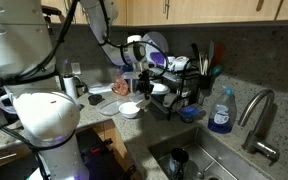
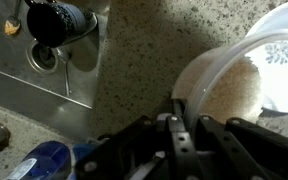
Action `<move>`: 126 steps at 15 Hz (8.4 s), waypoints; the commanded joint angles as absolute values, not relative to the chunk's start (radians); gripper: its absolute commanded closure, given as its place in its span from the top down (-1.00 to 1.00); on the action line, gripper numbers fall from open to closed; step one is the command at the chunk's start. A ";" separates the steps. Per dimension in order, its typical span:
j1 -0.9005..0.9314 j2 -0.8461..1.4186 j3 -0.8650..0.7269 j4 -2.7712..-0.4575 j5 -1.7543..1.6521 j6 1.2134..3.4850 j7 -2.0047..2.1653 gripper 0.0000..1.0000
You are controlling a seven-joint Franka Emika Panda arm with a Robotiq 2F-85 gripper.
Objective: Pour the contents in the clear bowl into the white bowl
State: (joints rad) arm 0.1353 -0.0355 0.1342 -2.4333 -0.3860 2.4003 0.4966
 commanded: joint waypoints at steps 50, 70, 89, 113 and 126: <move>0.416 0.197 0.348 -2.303 -1.253 1.756 1.132 -0.97; 0.466 0.203 0.405 -2.339 -1.292 1.615 1.122 -0.97; 0.467 0.256 0.412 -2.303 -1.277 1.604 1.085 -0.97; 0.552 0.449 0.411 -2.178 -1.398 1.327 1.020 -0.97; 0.594 0.558 0.409 -2.151 -1.468 1.255 1.026 -0.97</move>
